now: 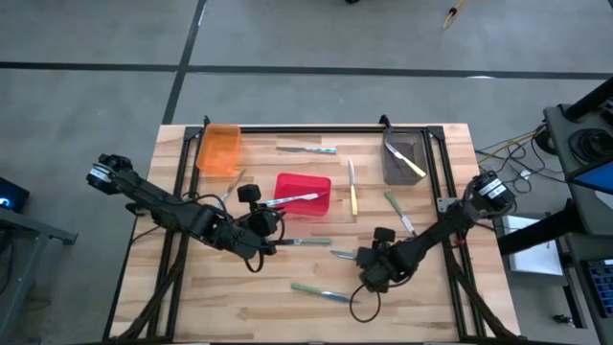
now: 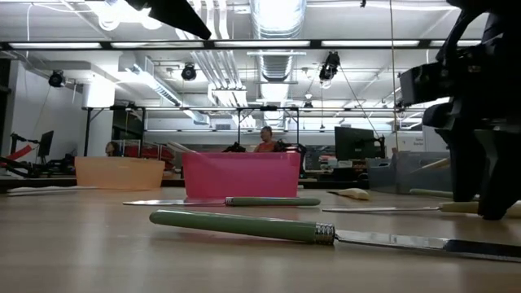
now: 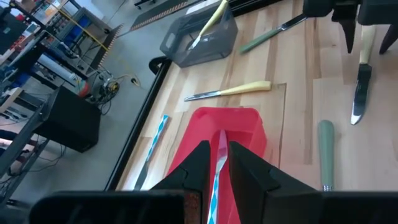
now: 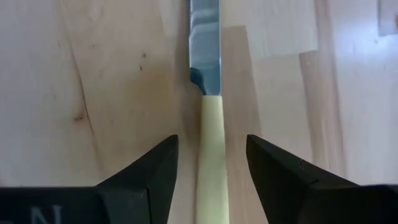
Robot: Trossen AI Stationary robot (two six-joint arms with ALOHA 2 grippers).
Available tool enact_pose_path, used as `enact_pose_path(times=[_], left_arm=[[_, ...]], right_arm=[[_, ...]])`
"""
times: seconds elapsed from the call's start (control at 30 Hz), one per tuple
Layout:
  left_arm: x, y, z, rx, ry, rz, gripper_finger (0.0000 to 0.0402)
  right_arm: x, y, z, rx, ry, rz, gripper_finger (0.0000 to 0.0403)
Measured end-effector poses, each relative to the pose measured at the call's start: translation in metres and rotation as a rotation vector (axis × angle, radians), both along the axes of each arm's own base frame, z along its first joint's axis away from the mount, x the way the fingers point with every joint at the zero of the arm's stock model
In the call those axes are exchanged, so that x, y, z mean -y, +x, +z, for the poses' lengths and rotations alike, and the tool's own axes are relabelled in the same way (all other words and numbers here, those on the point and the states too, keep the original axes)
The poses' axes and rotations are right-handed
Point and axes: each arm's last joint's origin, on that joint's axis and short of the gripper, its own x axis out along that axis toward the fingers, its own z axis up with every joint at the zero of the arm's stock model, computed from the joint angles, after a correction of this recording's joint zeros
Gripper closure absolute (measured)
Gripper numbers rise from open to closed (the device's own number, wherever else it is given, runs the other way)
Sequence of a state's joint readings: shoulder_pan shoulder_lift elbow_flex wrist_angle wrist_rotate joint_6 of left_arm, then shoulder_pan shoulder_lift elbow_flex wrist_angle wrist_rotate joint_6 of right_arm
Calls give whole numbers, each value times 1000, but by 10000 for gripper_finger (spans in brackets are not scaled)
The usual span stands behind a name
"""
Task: Sort silverware by color (type)
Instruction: Put the bottom yellow table knife into the black bin
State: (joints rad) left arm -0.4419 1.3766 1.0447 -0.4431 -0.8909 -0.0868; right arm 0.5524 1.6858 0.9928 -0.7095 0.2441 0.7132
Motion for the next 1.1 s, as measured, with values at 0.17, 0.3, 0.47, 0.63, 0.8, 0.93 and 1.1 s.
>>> enact_pose_path(times=[0.17,0.3,0.47,0.63,0.8,0.93,1.1], left_arm=[[0,0,0,-1,0,0,363],[0,0,0,-1,1,0,363],[0,0,0,-2,1,0,363],[0,0,0,-2,1,0,363],[0,0,0,-2,1,0,363],[0,0,0,-5,5,-2,363],[-1,0,0,-5,18,9,363]], right_arm=[[5,4,-6,-15,30,17,262],[8,7,-9,-7,60,19,309],[9,6,-12,-6,57,38,368],[9,6,-9,6,64,39,368],[10,4,3,42,105,8,368],[13,2,20,103,153,-71,368],[19,0,38,158,206,-157,368]])
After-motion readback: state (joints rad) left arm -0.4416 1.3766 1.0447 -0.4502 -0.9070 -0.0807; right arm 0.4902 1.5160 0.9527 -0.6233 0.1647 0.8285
